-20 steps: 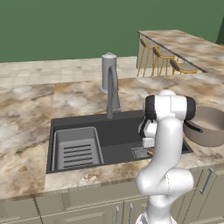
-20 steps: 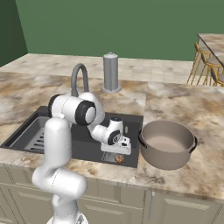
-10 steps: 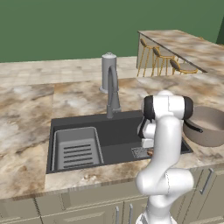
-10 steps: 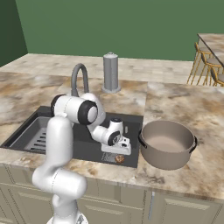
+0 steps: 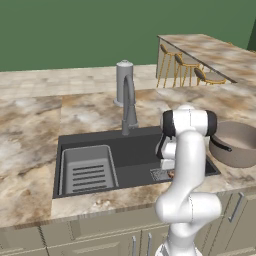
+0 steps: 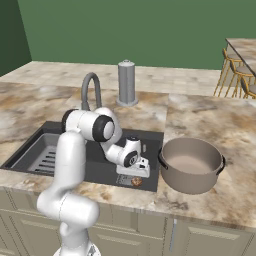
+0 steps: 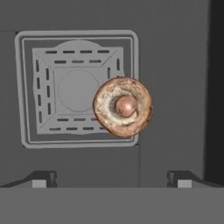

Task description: Dump the mushroom from the pot into the sink. Then turn on the water and wash the mushroom. Then turn off the water and put the mushroom back in the pot.

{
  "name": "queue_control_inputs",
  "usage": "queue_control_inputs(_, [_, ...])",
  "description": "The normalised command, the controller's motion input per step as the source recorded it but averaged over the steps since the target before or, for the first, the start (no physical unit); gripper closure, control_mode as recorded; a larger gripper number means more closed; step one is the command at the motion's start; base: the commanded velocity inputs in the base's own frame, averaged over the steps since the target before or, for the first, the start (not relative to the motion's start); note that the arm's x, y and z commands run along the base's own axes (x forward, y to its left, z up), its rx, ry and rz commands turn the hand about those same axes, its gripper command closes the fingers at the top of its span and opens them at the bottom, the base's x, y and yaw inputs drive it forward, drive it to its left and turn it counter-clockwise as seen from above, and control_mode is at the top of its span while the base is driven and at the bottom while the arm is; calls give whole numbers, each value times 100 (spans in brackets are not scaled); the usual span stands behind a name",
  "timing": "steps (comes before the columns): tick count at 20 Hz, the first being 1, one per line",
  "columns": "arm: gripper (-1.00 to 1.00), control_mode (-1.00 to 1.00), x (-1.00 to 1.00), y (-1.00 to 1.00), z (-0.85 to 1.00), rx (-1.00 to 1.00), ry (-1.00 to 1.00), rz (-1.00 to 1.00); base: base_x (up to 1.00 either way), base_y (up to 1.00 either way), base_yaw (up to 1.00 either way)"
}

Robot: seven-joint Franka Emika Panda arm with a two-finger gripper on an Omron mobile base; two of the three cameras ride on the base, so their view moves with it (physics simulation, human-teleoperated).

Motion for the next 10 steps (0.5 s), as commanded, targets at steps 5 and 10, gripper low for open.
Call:
queue_control_inputs(5, [-100,-100,10,0,-22,0,-1,0,0,0,0])
queue_control_inputs(10, [-100,-100,14,0,-16,0,-1,0,0,0,0])
